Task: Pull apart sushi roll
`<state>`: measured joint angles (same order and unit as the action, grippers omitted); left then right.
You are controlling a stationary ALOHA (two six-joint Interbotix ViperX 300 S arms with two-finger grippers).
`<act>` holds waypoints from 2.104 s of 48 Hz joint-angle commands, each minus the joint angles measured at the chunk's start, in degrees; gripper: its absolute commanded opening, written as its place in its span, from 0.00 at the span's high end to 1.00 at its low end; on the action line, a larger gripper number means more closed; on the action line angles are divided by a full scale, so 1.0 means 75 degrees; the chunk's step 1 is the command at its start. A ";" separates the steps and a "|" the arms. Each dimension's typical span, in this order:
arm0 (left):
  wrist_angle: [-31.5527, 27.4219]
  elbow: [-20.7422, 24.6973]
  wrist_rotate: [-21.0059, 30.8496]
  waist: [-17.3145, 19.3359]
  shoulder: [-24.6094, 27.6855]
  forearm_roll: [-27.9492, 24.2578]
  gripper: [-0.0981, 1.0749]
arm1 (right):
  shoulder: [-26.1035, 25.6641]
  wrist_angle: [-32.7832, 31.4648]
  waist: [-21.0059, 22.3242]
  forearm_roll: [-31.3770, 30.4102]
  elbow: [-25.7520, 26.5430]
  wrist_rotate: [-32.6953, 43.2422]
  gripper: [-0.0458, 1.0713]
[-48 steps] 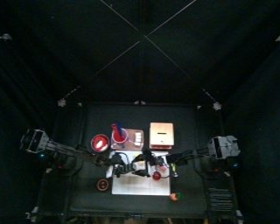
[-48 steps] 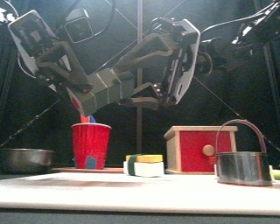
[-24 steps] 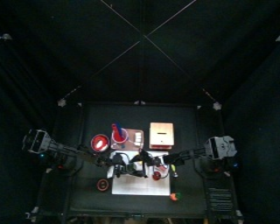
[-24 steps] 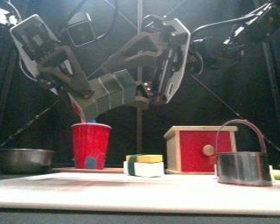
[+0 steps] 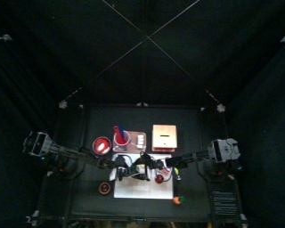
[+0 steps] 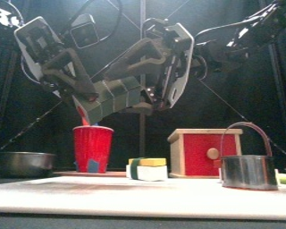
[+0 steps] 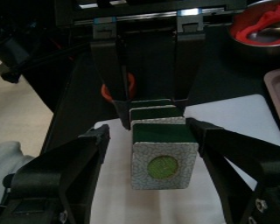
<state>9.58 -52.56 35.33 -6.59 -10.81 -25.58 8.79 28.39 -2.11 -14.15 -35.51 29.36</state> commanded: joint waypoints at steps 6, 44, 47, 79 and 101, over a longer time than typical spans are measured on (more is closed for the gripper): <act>0.0082 0.0164 -0.0012 0.0012 -0.0012 0.0000 0.39 | -0.0152 0.0035 0.0047 -0.0070 0.0398 -0.0012 0.05; 0.0059 0.0094 0.0000 0.0012 -0.0012 0.0012 0.39 | -0.0434 0.0035 0.0141 -0.0234 0.0129 0.0000 0.33; 0.0059 0.0082 0.0000 0.0012 -0.0023 0.0023 0.39 | -0.0457 0.0035 0.0141 -0.0246 0.0094 0.0000 0.34; 0.0035 0.0035 0.0012 0.0012 -0.0023 0.0094 0.39 | -0.0633 0.0035 0.0141 -0.0246 -0.0141 0.0047 0.40; 0.0023 -0.0129 0.0012 0.0012 -0.0035 0.0281 0.39 | -0.1160 0.0035 0.0164 -0.0176 -0.0762 0.0059 0.40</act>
<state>9.40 -53.79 35.60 -6.59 -10.72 -23.73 2.99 28.39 -1.23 -15.64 -41.04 29.71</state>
